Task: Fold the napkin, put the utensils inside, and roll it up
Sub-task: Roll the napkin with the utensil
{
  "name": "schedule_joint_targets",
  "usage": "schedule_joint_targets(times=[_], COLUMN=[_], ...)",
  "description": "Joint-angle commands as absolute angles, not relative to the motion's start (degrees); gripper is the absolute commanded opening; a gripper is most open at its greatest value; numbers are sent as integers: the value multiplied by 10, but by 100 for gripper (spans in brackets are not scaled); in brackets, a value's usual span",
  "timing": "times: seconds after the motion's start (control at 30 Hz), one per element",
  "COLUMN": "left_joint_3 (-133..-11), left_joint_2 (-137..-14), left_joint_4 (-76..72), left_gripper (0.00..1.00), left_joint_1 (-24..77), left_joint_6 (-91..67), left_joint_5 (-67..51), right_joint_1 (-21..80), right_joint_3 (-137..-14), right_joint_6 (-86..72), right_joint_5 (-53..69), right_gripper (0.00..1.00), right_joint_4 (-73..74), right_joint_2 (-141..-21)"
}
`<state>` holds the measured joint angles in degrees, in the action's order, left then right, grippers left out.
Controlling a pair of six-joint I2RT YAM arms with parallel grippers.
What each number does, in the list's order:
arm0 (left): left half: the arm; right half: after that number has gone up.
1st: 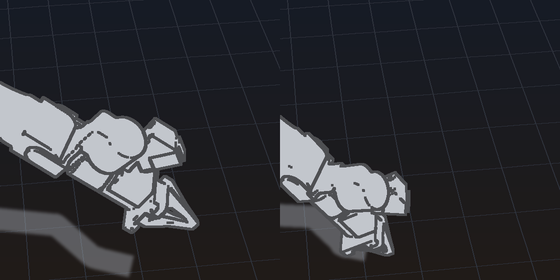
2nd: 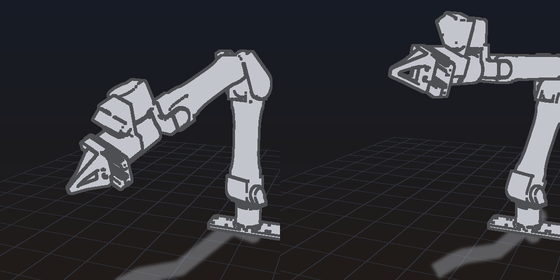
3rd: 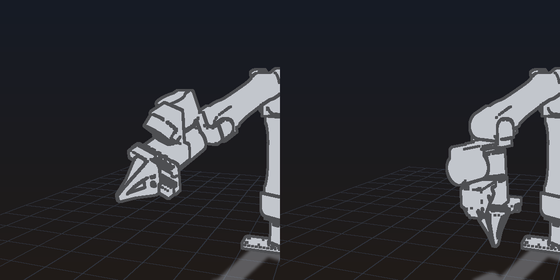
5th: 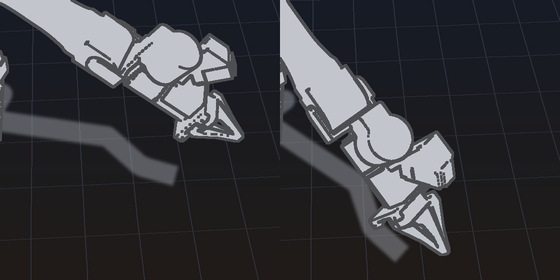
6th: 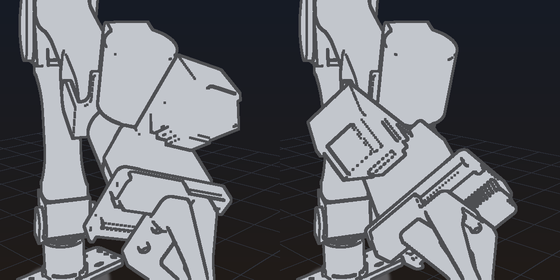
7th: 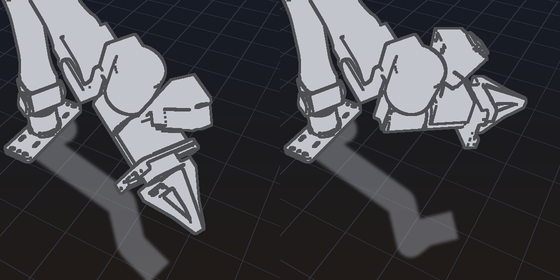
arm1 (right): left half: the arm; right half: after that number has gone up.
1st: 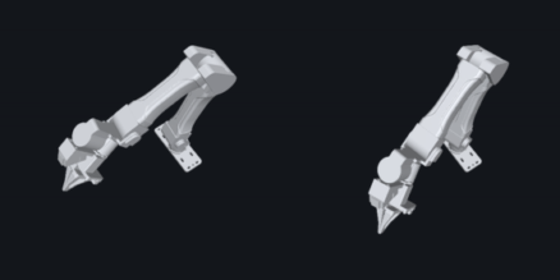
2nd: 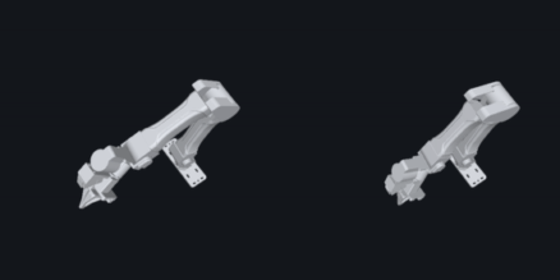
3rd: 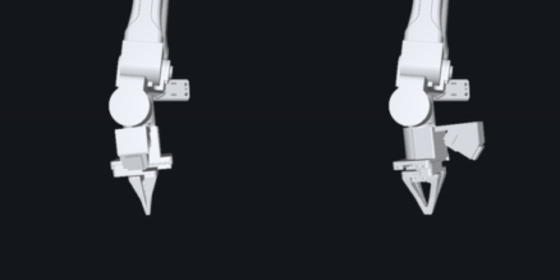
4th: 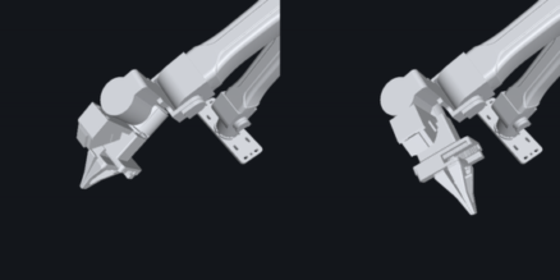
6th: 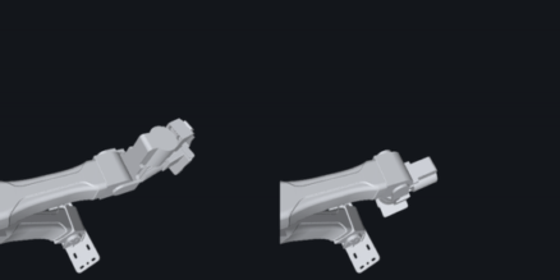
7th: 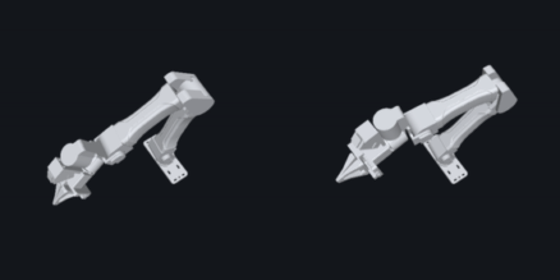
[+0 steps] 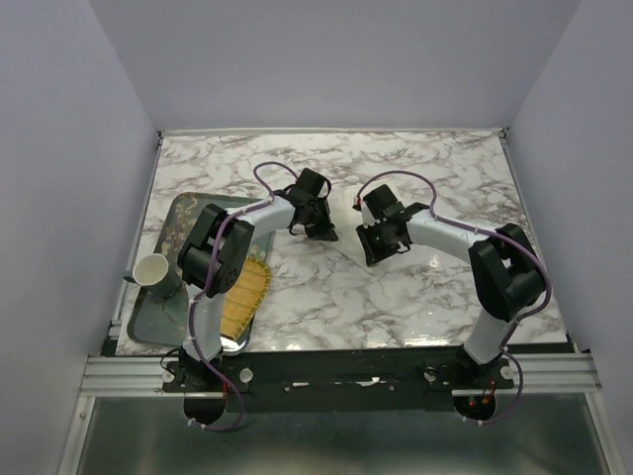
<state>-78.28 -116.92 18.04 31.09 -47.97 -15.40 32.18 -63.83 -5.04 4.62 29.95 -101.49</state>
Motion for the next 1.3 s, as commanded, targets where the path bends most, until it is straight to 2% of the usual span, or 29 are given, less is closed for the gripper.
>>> schedule_joint_targets(times=[0.0,0.07,0.17,0.2,0.23,0.33,0.53,0.83,1.1,1.27], left_joint_3=[-758,-758,-758,-758,-758,-759,-758,-756,-754,-758], left_joint_2=[-1226,-1226,-1226,-1226,-1227,-1227,-1226,-1223,-1224,-1224], left_joint_4=[241,238,236,236,236,234,234,233,230,231], left_gripper=[0,0,0,0,0,0,0,0,0,0], left_joint_1=[304,304,305,305,305,305,304,302,300,299], left_joint_6=[-456,-458,-460,-460,-461,-462,-461,-461,-461,-461], left_joint_5=[-101,-104,-105,-105,-107,-110,-112,-113,-117,-119], right_joint_1=[319,323,334,337,342,345,347,348,352,359], right_joint_3=[-670,-696,-736,-742,-750,-759,-778,-767,-753,-750], right_joint_6=[-27,-19,-6,-6,-7,-14,-10,15,28,27], right_joint_5=[40,42,82,96,112,163,182,136,96,77], right_gripper=[44,47,45,42,35,28,27,27,34,47], right_joint_4=[320,344,357,352,343,321,296,287,283,275], right_joint_2=[-969,-957,-959,-961,-965,-991,-1050,-1090,-1107,-1127])
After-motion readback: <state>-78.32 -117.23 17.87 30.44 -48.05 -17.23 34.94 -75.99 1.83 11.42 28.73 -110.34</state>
